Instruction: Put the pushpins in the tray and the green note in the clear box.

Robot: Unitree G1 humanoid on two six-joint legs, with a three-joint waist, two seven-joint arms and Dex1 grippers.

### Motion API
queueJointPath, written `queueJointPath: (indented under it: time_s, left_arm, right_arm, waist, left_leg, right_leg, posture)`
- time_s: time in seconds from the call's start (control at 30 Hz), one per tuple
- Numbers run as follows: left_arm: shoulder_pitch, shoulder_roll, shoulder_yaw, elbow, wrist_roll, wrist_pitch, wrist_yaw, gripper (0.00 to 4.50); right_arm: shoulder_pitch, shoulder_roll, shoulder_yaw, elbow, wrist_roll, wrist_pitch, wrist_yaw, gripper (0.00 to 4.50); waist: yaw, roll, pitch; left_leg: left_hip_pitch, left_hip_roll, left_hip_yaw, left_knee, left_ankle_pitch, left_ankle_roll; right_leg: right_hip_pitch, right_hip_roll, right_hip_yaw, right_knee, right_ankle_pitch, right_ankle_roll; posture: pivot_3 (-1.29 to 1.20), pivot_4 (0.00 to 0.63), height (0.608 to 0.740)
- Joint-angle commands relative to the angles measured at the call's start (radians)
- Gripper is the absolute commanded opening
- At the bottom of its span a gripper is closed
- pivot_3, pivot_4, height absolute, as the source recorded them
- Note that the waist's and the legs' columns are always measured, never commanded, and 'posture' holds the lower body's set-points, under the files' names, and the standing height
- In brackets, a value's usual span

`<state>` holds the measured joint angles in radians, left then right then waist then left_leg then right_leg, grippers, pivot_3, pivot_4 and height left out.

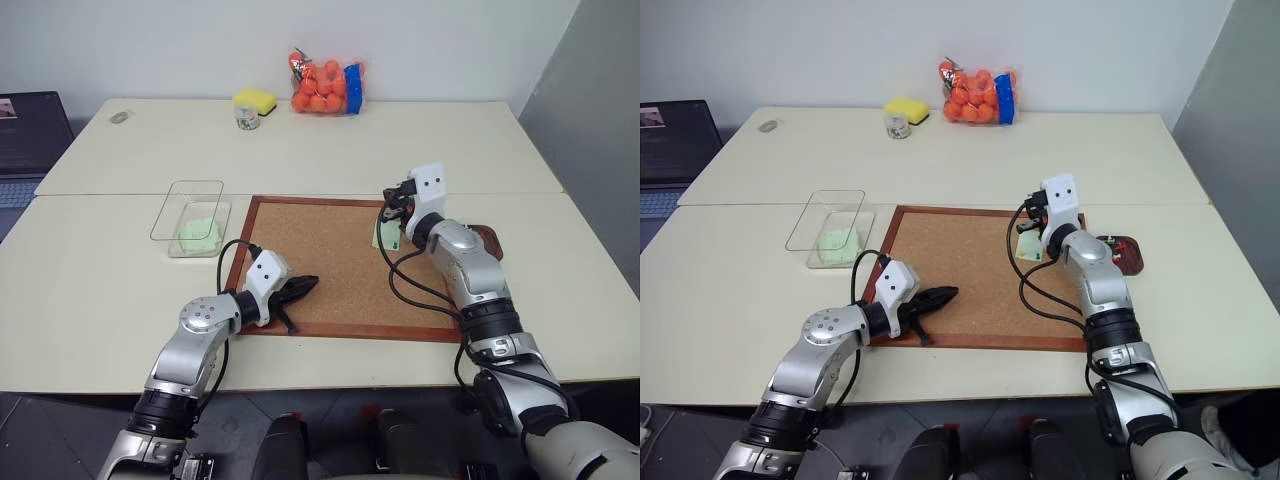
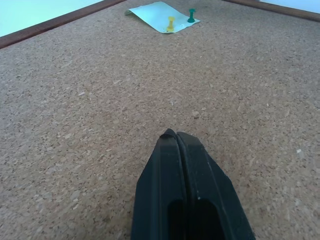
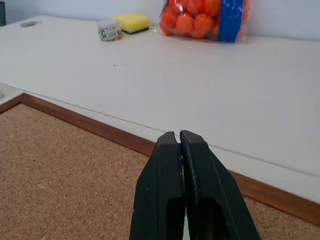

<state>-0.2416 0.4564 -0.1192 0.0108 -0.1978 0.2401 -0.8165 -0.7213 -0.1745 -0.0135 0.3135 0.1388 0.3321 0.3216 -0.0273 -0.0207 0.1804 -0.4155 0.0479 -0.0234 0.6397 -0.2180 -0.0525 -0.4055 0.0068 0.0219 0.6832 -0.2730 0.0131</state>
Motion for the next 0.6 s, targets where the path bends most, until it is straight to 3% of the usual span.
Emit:
queueJointPath:
  time_s: [0.03, 0.3, 0.6]
  left_arm:
    - [0.032, -0.001, -0.036, 0.006, 0.015, 0.025, -0.008, 0.00]
    - [0.029, -0.002, -0.039, 0.019, 0.017, 0.020, -0.014, 0.00]
    - [0.013, -0.003, -0.044, 0.037, 0.021, 0.008, -0.020, 0.00]
  right_arm:
    - [0.085, -0.072, -0.078, -0.211, 0.042, 0.060, 0.004, 0.02]
    - [0.319, -0.200, -0.186, -0.440, 0.088, 0.220, 0.000, 0.02]
    - [0.344, -0.268, -0.196, -0.376, 0.058, 0.264, -0.031, 0.02]
  waist:
    - [0.004, 0.000, 0.000]
    - [0.001, 0.004, -0.002]
    - [0.000, 0.006, -0.004]
  left_leg:
    - [0.000, 0.000, 0.000, 0.000, 0.000, 0.000]
    - [0.001, 0.000, 0.001, -0.001, 0.000, 0.000]
    - [0.001, -0.001, 0.001, -0.001, 0.000, 0.000]
  right_leg:
    - [0.000, 0.000, 0.000, 0.000, 0.000, 0.000]
    - [0.001, -0.001, 0.001, -0.001, -0.002, 0.004]
    - [0.001, 0.000, 0.001, -0.001, -0.002, 0.005]
  posture:
    - [0.00, 0.150, 0.740]
    - [0.00, 0.150, 0.740]
    - [0.00, 0.150, 0.740]
